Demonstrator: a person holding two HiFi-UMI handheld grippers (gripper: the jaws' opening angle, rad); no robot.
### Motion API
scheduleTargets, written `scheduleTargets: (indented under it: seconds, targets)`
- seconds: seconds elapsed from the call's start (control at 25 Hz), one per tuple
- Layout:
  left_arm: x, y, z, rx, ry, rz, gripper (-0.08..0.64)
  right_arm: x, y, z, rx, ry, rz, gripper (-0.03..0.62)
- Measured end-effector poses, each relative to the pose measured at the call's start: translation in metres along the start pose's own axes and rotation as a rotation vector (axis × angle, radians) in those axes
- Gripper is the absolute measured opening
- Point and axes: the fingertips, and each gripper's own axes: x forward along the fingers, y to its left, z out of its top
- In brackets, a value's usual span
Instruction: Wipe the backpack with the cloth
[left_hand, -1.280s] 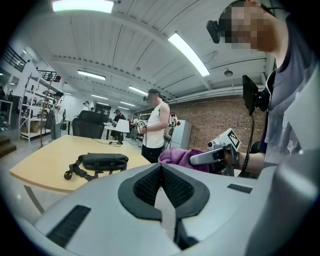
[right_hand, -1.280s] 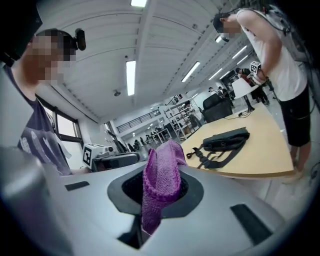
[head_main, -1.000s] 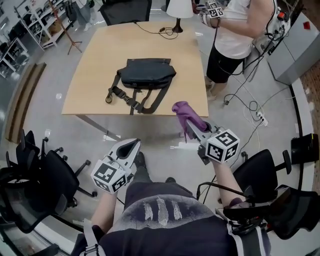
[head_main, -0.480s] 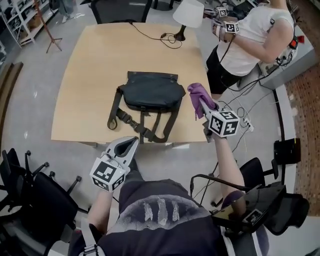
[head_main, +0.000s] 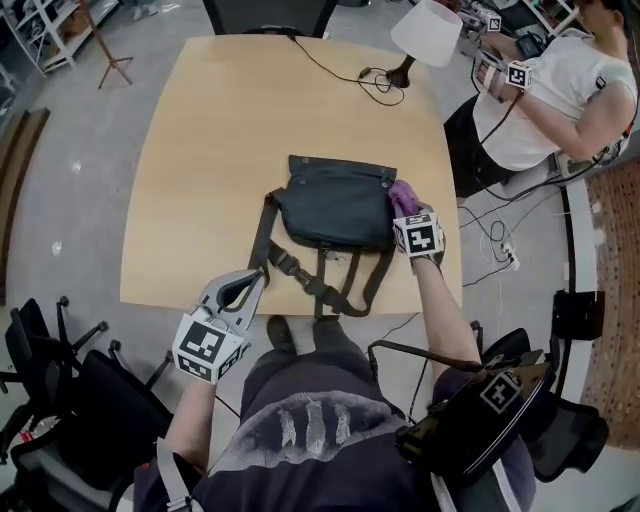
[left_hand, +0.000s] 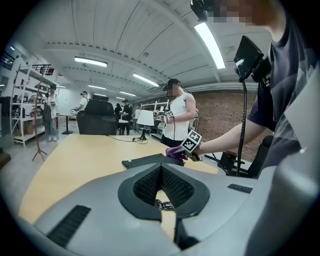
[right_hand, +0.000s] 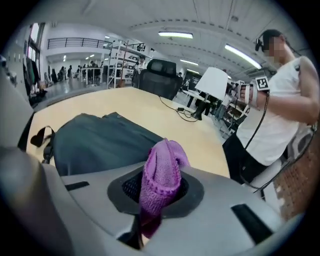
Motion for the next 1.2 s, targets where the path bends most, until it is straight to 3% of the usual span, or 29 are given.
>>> scheduleTargets:
  seconds: [0.12, 0.28, 0.48, 0.72, 0.92, 1.2]
  targets:
    - [0.010, 0.014, 0.003, -0.007, 0.007, 0.025, 0.006, 0.004, 0.023, -0.001, 0.093, 0.018, 0.085, 0.032]
    - [0.027, 0.017, 0.008, -0.039, 0.002, 0.026, 0.006, -0.001, 0.041, -0.001, 0.105, 0.039, 0.180, 0.032]
    - [0.053, 0.015, 0.013, -0.051, 0.009, -0.014, 0.006, -0.010, 0.096, 0.023, -0.025, 0.031, 0.334, 0.032]
    - [0.063, 0.013, 0.019, -0.055, -0.006, -0.020, 0.006, -0.019, 0.162, 0.036, -0.086, 0.026, 0.489, 0.032]
    - [0.053, 0.016, 0.014, -0.070, -0.009, 0.010, 0.006, -0.026, 0.196, 0.042, -0.106, 0.029, 0.580, 0.032]
    - [0.027, 0.021, 0.002, -0.090, -0.004, 0.060, 0.006, -0.041, 0.251, 0.057, -0.051, 0.015, 0.710, 0.033]
